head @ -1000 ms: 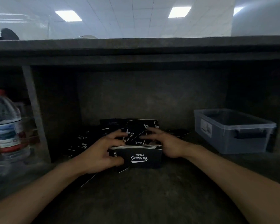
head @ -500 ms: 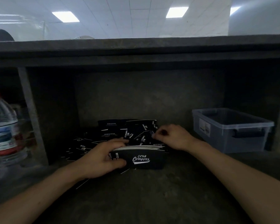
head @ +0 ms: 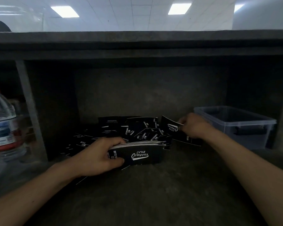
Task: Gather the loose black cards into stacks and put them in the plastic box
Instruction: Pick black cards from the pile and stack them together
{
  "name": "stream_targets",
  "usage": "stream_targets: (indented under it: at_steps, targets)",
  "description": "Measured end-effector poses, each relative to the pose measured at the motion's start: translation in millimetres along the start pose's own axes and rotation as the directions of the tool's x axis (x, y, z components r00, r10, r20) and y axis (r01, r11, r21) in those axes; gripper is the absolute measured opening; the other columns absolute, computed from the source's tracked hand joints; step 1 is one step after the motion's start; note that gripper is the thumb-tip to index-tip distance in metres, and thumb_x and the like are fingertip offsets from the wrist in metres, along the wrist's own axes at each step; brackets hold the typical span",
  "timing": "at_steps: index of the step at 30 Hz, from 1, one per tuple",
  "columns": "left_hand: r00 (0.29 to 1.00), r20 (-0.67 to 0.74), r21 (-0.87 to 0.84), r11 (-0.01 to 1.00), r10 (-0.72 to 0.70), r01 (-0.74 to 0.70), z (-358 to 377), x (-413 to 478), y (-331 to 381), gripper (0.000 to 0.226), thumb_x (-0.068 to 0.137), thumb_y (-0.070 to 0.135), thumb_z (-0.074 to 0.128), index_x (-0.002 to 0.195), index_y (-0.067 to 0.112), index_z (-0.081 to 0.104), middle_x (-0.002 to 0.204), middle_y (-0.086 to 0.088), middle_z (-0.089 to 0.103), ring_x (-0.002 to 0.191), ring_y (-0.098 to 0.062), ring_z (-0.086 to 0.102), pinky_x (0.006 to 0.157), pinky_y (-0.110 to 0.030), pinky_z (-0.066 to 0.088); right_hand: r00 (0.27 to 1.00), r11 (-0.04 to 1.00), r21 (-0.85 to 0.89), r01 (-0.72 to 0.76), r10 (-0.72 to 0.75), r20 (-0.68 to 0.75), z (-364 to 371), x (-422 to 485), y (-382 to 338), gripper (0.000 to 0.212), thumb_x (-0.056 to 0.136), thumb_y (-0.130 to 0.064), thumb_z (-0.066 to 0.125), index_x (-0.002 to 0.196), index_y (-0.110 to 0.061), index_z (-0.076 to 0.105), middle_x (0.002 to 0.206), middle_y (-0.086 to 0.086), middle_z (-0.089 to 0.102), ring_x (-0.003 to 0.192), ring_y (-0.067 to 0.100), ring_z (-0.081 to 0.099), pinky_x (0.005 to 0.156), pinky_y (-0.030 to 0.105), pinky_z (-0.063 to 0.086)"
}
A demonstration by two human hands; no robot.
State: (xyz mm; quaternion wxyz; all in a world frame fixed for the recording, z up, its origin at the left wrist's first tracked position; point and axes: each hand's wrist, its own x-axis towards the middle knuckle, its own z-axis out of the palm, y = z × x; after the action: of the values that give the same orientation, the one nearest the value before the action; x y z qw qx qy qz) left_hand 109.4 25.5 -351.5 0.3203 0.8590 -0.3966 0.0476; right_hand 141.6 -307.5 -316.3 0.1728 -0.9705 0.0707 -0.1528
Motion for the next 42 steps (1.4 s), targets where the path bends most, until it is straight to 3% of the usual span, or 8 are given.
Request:
stream_targets:
  at_steps: [5,8,11,16,25,32,37,42]
  targets:
    - [1.000,-0.009,-0.046,0.999,-0.021,0.021,1.2,-0.1,-0.3,0.019,0.092,0.013,0.067,0.104,0.028,0.066,0.096,0.006,0.073,0.085,-0.016,0.071,0.073,-0.040,0.058,0.996,0.968,0.251,-0.032,0.053,-0.076,-4.0,1.7,3.8,0.019,0.080,-0.010,0.076,0.095,-0.020,0.074,0.081,-0.002,0.072,0.080,0.016,0.068,0.080,0.033,0.057]
    - [0.998,-0.018,-0.069,0.996,-0.053,0.051,1.4,0.0,1.8,0.020,0.094,0.012,0.063,0.102,0.030,0.066,0.093,0.002,0.073,0.082,-0.031,0.069,0.068,-0.046,0.056,0.993,0.800,0.600,-0.006,0.076,-0.091,-6.7,-5.3,-5.5,0.058,0.071,0.006,0.077,0.116,-0.023,0.055,0.076,-0.003,0.067,0.070,0.014,0.067,0.062,0.033,0.057]
    - [0.998,-0.013,-0.085,0.995,-0.055,0.054,1.5,0.1,3.2,0.019,0.095,0.009,0.062,0.104,0.025,0.067,0.097,0.001,0.073,0.089,-0.031,0.070,0.074,-0.048,0.057,0.994,0.607,0.792,-0.073,-0.018,0.106,-4.5,-16.1,-17.4,0.100,0.070,0.021,0.065,0.135,-0.048,0.035,0.098,0.008,0.067,0.085,0.024,0.070,0.054,0.036,0.058]
    - [0.998,-0.011,-0.145,0.988,-0.063,0.061,1.8,0.2,2.8,0.018,0.094,0.002,0.062,0.105,0.016,0.067,0.099,-0.006,0.073,0.094,-0.033,0.068,0.075,-0.044,0.055,0.962,0.516,0.845,-0.139,-0.132,0.240,0.7,-22.6,-29.8,0.080,0.071,0.023,0.046,0.125,-0.035,0.057,0.124,0.014,0.060,0.105,0.029,0.064,0.070,0.041,0.062]
    - [0.999,-0.025,-0.168,0.985,0.022,-0.026,1.8,1.0,0.6,0.046,0.090,0.000,0.063,0.120,0.035,0.060,0.115,0.003,0.067,0.108,-0.015,0.065,0.085,-0.039,0.057,0.948,0.491,0.869,-0.067,-0.240,0.209,6.4,-20.1,-29.2,0.091,0.073,0.022,0.046,0.137,-0.043,0.047,0.084,0.007,0.074,0.080,0.023,0.072,0.063,0.037,0.060]
    - [0.999,-0.023,-0.181,0.983,0.035,-0.038,1.9,2.1,-2.3,0.043,0.089,0.010,0.062,0.122,0.036,0.060,0.118,0.002,0.067,0.111,-0.019,0.065,0.088,-0.047,0.058,0.943,0.512,0.858,-0.033,-0.268,0.196,14.4,-19.3,-32.5,0.064,0.088,-0.004,0.067,0.136,-0.043,0.049,0.108,0.012,0.073,0.093,0.024,0.072,0.075,0.036,0.059]
    - [1.000,-0.014,-0.185,0.982,0.026,-0.029,1.5,2.5,-4.2,0.044,0.089,0.010,0.063,0.121,0.040,0.059,0.118,0.005,0.067,0.111,-0.014,0.065,0.083,-0.035,0.060,0.985,0.455,0.891,-0.002,-0.152,0.080,9.5,-18.0,-33.8,0.044,0.089,-0.002,0.061,0.117,-0.036,0.061,0.102,0.014,0.072,0.071,0.021,0.072,0.056,0.033,0.057]
    - [0.999,-0.036,-0.202,0.979,0.005,-0.012,2.9,3.1,-3.6,0.037,0.084,0.015,0.064,0.111,0.039,0.061,0.114,0.004,0.067,0.107,-0.014,0.065,0.085,-0.046,0.057,0.994,0.438,0.895,0.090,-0.097,-0.052,4.3,-17.4,-31.0,0.087,0.083,0.010,0.061,0.145,-0.045,0.035,0.116,0.014,0.066,0.099,0.029,0.069,0.089,0.055,0.055]
